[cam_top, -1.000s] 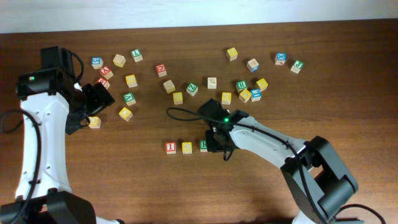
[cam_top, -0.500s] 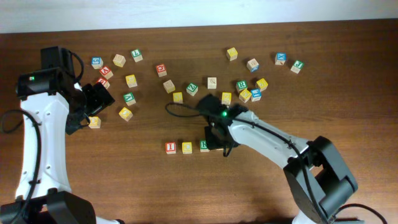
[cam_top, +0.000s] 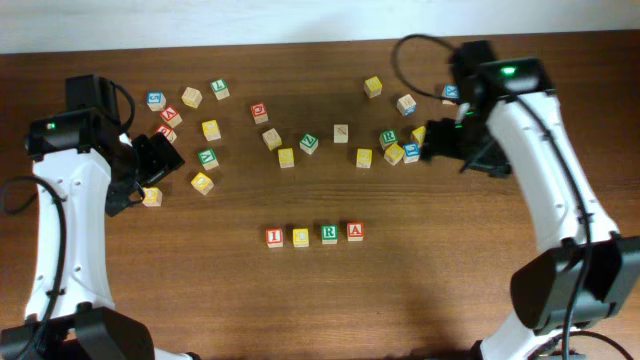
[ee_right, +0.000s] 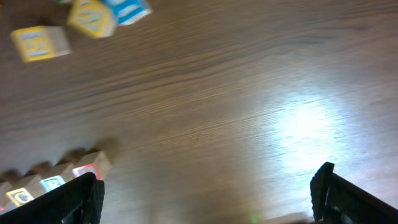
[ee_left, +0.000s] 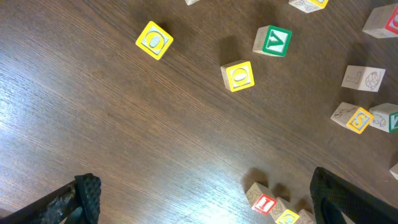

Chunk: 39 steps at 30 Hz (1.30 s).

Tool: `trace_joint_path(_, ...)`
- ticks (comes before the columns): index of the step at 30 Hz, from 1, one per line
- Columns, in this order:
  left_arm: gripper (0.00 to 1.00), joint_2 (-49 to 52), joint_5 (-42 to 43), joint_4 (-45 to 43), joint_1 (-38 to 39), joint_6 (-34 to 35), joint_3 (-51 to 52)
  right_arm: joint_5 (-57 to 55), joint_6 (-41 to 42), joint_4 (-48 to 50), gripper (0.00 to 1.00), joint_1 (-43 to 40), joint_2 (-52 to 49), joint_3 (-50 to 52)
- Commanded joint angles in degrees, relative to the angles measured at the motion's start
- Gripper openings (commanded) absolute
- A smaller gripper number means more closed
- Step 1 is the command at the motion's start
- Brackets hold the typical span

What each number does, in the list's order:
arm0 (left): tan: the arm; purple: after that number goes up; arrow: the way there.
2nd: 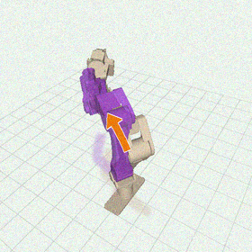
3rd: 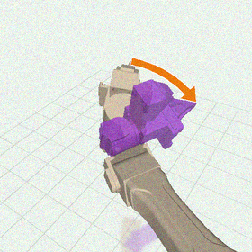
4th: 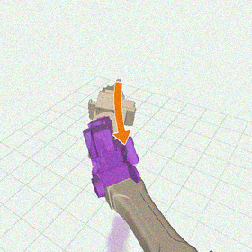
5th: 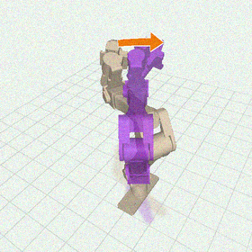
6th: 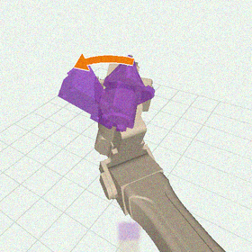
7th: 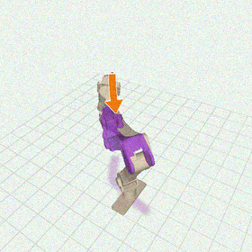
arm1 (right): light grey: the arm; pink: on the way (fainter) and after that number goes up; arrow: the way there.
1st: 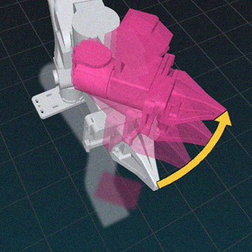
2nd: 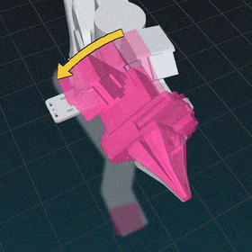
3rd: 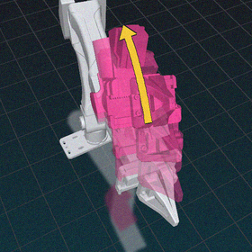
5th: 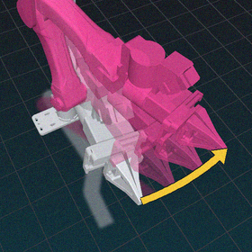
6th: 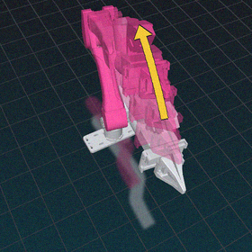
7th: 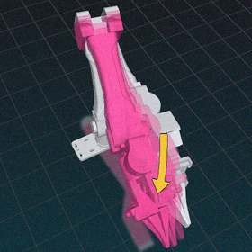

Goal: Spell out ICRA
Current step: 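Bring both grippers down to the two ends of the block row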

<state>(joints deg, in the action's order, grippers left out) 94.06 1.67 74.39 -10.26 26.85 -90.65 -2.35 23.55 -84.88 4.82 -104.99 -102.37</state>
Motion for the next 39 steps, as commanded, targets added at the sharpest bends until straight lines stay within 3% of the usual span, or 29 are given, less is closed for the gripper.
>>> trace_joint_path(1,0.99,-0.2,0.0,0.1,-0.2,0.5,-0.4,-0.5,-2.6,0.6,0.98,-6.0,0.4,0.5)
trace_joint_path(6,0.99,-0.2,2.3,0.1,-0.2,0.5,-0.4,-0.3,-2.1,1.0,0.98,-11.6,-0.4,0.8)
trace_joint_path(8,0.99,-0.2,10.8,1.7,0.0,0.5,-0.3,3.5,-2.1,0.6,0.98,-11.6,-0.4,1.8)
trace_joint_path(10,0.99,-0.1,14.2,1.7,2.0,-1.4,0.3,6.5,-2.1,1.4,0.98,-11.6,-0.4,4.2)
trace_joint_path(12,0.99,0.0,12.6,1.6,6.1,-7.5,1.4,6.4,-2.1,3.9,0.98,-11.6,-0.4,8.6)
trace_joint_path(14,0.97,0.0,2.8,1.8,11.2,-7.6,3.5,6.7,-2.2,7.7,1.00,-11.6,-0.4,15.0)
trace_joint_path(15,0.96,0.0,1.4,1.8,12.2,-7.6,4.2,7.0,-2.2,8.3,0.96,-11.5,-0.4,16.8)
trace_joint_path(17,0.78,0.0,-0.6,0.3,14.7,-7.6,7.0,12.1,-7.1,10.4,0.79,-11.5,-0.4,21.7)
trace_joint_path(18,0.73,0.1,-0.7,-0.5,15.2,-7.6,8.0,14.4,-9.3,11.1,0.75,-11.2,-0.4,22.9)
trace_joint_path(20,0.68,0.7,-0.7,-1.8,15.6,-7.6,9.5,17.5,-11.3,12.3,0.65,-10.1,-0.4,24.7)
trace_joint_path(21,0.54,1.2,-0.6,-2.3,15.6,-7.6,10.5,18.0,-11.3,12.8,0.52,-8.8,-0.4,25.5)
trace_joint_path(25,0.22,2.1,-0.6,-3.0,15.6,-7.6,12.9,18.3,-11.1,14.7,0.20,-2.6,-0.4,26.1)
trace_joint_path(27,0.04,2.1,-0.7,-3.0,15.6,-7.6,14.2,18.2,-10.4,16.1,0.14,0.8,-0.4,26.1)
trace_joint_path(29,0.00,2.1,-0.7,-3.3,15.6,-7.6,15.7,18.2,-8.0,17.9,0.04,4.0,-0.4,26.1)
trace_joint_path(34,0.00,2.1,-0.6,-7.8,15.6,-7.6,21.2,18.3,-1.5,21.9,0.04,8.4,-0.4,26.1)
trace_joint_path(39,0.00,2.1,1.1,-11.7,15.6,-6.8,24.7,18.2,-1.6,21.2,0.04,8.8,-0.4,26.3)
